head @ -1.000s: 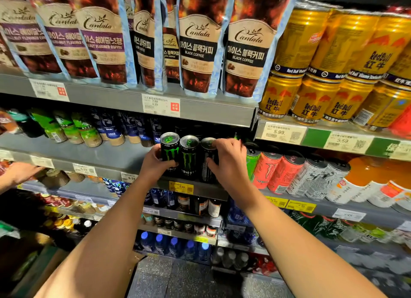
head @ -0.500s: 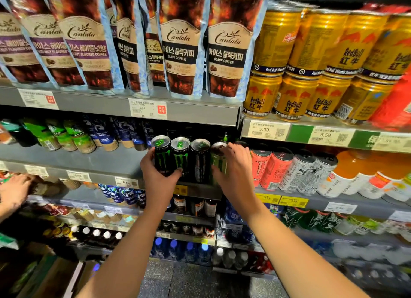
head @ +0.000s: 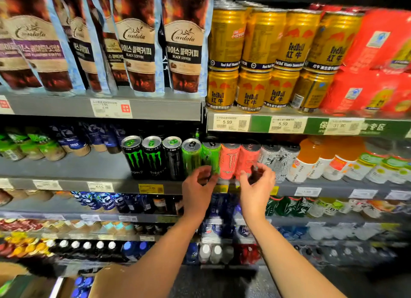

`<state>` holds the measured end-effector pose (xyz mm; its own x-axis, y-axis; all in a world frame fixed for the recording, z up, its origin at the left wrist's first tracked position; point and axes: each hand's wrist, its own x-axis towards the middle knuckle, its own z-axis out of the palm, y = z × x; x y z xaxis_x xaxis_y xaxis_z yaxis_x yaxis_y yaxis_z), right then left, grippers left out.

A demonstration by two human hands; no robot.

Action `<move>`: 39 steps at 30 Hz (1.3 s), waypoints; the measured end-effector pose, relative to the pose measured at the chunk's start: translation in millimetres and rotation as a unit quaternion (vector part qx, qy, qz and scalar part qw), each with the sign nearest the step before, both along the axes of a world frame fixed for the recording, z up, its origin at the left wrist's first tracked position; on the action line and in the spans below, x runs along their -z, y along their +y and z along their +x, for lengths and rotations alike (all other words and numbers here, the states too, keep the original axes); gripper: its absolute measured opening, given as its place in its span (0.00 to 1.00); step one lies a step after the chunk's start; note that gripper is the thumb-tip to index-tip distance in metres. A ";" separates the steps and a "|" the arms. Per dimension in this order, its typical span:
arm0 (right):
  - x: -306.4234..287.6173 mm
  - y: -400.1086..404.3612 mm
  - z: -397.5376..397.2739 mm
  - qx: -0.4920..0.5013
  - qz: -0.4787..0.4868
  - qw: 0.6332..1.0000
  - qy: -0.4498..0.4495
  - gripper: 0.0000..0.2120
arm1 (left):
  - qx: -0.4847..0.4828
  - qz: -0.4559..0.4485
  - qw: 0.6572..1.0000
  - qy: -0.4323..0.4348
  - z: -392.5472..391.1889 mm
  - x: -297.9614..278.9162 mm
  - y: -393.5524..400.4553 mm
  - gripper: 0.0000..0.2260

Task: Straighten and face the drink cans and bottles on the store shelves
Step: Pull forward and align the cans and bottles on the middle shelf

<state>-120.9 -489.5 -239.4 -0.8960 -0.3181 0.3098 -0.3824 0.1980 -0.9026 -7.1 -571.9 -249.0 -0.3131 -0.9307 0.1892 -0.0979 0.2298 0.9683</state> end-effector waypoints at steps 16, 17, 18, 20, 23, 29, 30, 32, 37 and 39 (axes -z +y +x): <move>19.4 46.3 -100.9 -0.005 -0.046 0.992 -0.116 0.28 | -0.100 -0.021 0.990 -0.100 -114.4 13.6 52.0 0.18; 20.8 47.4 -105.3 -0.018 -0.049 0.992 -0.113 0.25 | -0.105 -0.018 0.989 -0.100 -119.0 15.3 53.2 0.18; 22.3 48.1 -109.3 -0.025 -0.054 0.994 -0.096 0.22 | -0.108 -0.016 0.989 -0.097 -122.6 17.0 53.9 0.17; 24.2 48.9 -115.4 -0.016 -0.057 0.997 -0.040 0.13 | -0.120 -0.011 0.989 -0.082 -127.1 20.1 54.1 0.15; 21.9 50.4 -118.6 -0.011 -0.031 0.999 -0.013 0.08 | -0.152 -0.011 0.986 -0.067 -131.5 24.4 52.9 0.15; 30.5 56.2 -136.5 -0.054 0.030 0.998 0.008 0.14 | -0.179 -0.016 0.981 -0.066 -142.9 30.5 56.6 0.11; 31.8 55.4 -137.4 -0.053 0.042 0.998 0.002 0.14 | -0.185 -0.014 0.980 -0.075 -143.6 30.4 56.1 0.09; 33.3 56.8 -142.0 -0.059 0.057 0.997 -0.011 0.11 | -0.207 -0.027 0.973 -0.093 -147.4 28.7 61.8 0.08; 30.5 64.8 -148.8 -0.070 0.066 0.995 0.008 0.07 | -0.210 -0.045 0.973 -0.086 -155.3 26.6 85.8 0.10; 32.4 74.7 -149.0 -0.075 0.056 0.996 -0.006 0.03 | -0.188 -0.028 0.978 -0.080 -161.3 28.0 92.8 0.10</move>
<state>-269.9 -414.8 -271.8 -0.8397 -0.4798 0.2543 -0.4040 0.2391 -0.8830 -168.4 -479.1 -277.0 0.0202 -0.9752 0.2206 -0.3354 0.2012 0.9203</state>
